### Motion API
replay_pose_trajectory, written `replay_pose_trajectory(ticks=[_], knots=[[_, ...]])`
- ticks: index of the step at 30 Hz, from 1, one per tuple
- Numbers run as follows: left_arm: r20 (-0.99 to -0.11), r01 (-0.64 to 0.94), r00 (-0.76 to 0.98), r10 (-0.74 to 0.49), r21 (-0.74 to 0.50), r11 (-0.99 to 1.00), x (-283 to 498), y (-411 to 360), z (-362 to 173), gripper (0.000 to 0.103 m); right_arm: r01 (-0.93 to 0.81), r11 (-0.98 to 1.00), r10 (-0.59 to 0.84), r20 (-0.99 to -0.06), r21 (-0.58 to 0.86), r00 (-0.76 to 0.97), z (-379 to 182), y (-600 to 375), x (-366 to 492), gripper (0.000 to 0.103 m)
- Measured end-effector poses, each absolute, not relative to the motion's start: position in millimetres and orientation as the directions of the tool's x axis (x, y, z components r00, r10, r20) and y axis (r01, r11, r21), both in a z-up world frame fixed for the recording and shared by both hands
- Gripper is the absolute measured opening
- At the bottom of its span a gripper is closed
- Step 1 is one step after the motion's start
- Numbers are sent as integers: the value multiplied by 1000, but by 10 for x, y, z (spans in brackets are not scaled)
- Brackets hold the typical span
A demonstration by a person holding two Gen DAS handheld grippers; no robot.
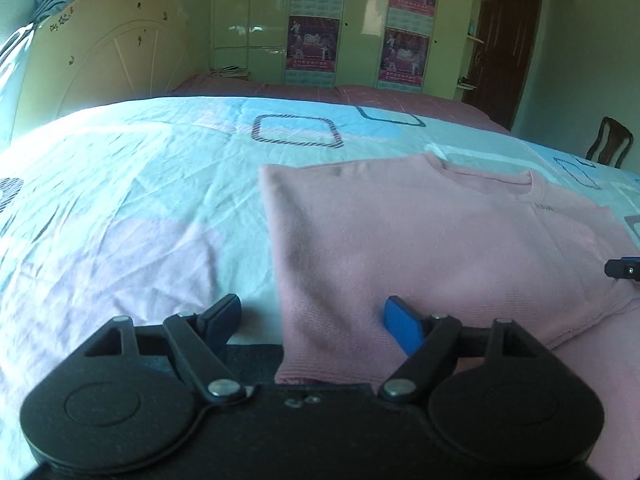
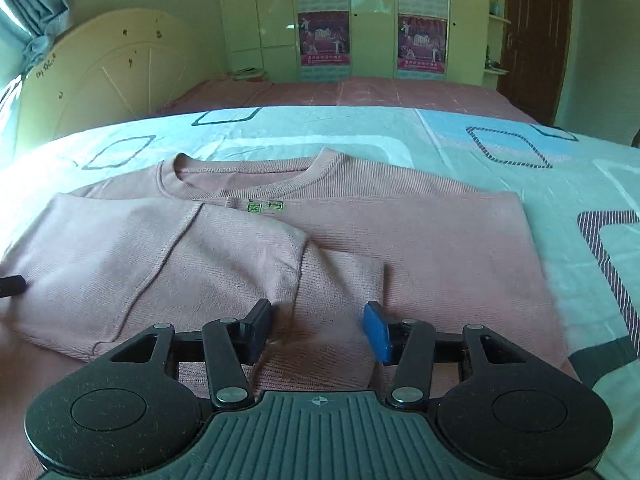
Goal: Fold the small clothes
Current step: 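Release the fabric and hold both tools open above the folded shirt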
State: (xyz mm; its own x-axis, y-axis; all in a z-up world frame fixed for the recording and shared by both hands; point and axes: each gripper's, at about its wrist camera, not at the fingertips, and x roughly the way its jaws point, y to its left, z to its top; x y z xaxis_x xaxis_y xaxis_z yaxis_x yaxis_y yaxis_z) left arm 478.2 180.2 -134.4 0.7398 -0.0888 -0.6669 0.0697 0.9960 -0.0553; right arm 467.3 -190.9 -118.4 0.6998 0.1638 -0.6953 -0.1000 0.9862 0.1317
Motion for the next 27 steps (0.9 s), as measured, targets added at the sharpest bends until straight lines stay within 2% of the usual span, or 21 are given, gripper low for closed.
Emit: replay_pose_trajectory(ticks=[2, 5, 7, 9, 10, 13, 14, 15, 18, 27], knots=[[-644, 65, 760, -88, -59, 996, 4674, 1780, -1220, 71, -93, 986, 160, -648, 137, 745, -1008, -1873, 4586, 49], [-601, 122, 788, -131, -57, 991, 4471, 1641, -1080, 74, -114, 978, 198, -615, 173, 763, -882, -1821, 4444, 49], [-608, 167, 780, -147, -23, 986, 4419, 1499, -1124, 75, -151, 975, 220, -637, 161, 739, -942, -1722, 4383, 49], [-647, 189, 747, -155, -17, 982, 4437, 1433, -1255, 75, -151, 982, 185, -701, 111, 688, -1112, -1634, 4369, 49], [-674, 197, 722, -156, -16, 980, 4460, 1415, -1373, 76, -145, 985, 169, -701, 93, 693, -1176, -1621, 4342, 49], [-665, 200, 731, -153, -6, 980, 4455, 1406, -1344, 76, -124, 988, 153, -683, 92, 714, -1090, -1608, 4269, 48], [-662, 200, 733, -155, -8, 980, 4443, 1414, -1327, 76, -129, 985, 170, -659, 111, 732, -1028, -1626, 4217, 43], [-662, 201, 733, -155, -7, 980, 4437, 1419, -1330, 76, -132, 985, 175, -645, 115, 744, -991, -1636, 4190, 42], [-661, 205, 733, -158, -6, 979, 4398, 1427, -1368, 76, -113, 988, 154, -724, 105, 672, -1134, -1659, 4310, 42], [-674, 186, 731, -111, 39, 982, 4402, 1324, -1356, 77, -141, 986, 161, -723, 89, 672, -1169, -1667, 4306, 42]])
